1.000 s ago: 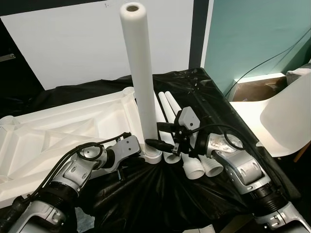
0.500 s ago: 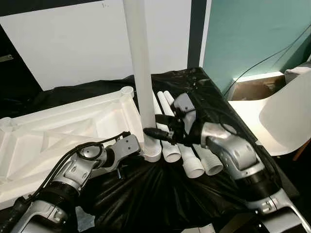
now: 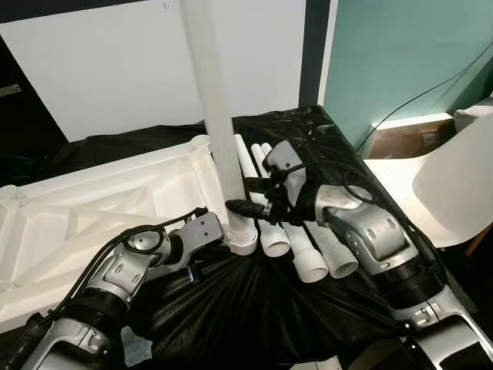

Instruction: Building children table

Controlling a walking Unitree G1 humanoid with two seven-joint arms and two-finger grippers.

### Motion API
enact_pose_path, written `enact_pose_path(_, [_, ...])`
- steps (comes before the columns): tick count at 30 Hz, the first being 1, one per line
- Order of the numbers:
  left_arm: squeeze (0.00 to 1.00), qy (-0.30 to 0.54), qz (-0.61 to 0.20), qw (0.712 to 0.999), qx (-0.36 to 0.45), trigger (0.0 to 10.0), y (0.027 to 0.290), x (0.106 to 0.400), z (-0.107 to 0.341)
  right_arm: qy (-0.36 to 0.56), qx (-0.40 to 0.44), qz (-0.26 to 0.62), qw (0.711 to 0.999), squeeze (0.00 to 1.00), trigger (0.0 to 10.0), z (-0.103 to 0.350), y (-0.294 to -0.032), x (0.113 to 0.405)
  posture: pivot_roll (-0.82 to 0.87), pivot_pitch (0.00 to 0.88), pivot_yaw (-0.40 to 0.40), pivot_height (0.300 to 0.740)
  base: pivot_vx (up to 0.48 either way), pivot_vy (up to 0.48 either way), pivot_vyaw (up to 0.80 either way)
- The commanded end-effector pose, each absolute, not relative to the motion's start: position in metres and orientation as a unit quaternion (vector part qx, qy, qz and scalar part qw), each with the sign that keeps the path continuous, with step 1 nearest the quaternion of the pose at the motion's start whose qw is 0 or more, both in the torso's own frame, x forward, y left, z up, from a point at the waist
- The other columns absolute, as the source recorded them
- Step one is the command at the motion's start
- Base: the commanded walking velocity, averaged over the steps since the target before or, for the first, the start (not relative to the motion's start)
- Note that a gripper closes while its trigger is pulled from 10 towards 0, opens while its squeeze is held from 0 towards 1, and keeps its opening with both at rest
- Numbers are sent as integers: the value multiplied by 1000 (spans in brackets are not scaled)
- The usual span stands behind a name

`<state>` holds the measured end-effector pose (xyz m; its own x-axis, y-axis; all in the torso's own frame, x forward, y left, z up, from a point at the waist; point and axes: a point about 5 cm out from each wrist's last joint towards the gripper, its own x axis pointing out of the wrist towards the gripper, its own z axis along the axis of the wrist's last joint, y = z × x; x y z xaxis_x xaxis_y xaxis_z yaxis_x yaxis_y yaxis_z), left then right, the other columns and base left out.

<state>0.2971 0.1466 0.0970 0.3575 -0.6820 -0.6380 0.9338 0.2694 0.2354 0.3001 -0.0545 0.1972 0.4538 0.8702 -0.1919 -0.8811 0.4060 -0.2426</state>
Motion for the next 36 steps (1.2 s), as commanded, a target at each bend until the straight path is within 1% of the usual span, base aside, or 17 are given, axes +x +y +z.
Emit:
enact_pose_path(1, [0,296,-458,779,310,10000,168,285,58,53,-190,489,850,0,10000,178,-65,304,27,0,28,740,0,0,0])
enact_pose_path(7, [0,298,-457,780,307,10000,171,283,56,25,-211,462,861,0,10000,170,-66,299,24,0,45,740,0,0,0])
enact_pose_path(13, [0,299,-457,779,308,10000,174,283,58,27,-217,460,861,0,10000,162,-64,294,24,0,63,740,0,0,0])
enact_pose_path(14, [0,299,-457,779,308,10000,175,283,58,32,-213,461,861,0,10000,160,-63,293,24,0,63,740,0,0,0])
enact_pose_path(15, [0,299,-457,779,309,10000,176,283,58,46,-191,465,863,0,10000,160,-61,291,25,0,64,740,0,0,0])
enact_pose_path(16, [0,299,-457,779,309,10000,176,283,58,46,-191,465,863,0,10000,160,-61,291,25,0,64,740,0,0,0])
enact_pose_path(18, [0,299,-457,778,310,10000,176,283,59,58,-158,467,868,0,10000,163,-58,291,27,0,64,740,0,0,0])
enact_pose_path(20, [0,298,-458,778,311,10000,176,284,59,64,-142,466,871,0,10000,165,-57,291,27,0,64,740,0,0,0])
enact_pose_path(21, [0,298,-459,778,311,10000,176,284,59,73,-120,461,876,0,10000,169,-55,294,28,0,63,740,0,0,0])
enact_pose_path(27, [0,297,-459,778,310,10000,175,284,59,81,-86,451,885,0,10000,178,-54,299,29,0,54,740,0,0,0])
enact_pose_path(36, [0,298,-456,780,308,10000,175,283,57,98,-64,449,886,0,10000,186,-56,301,33,0,49,740,0,0,0])
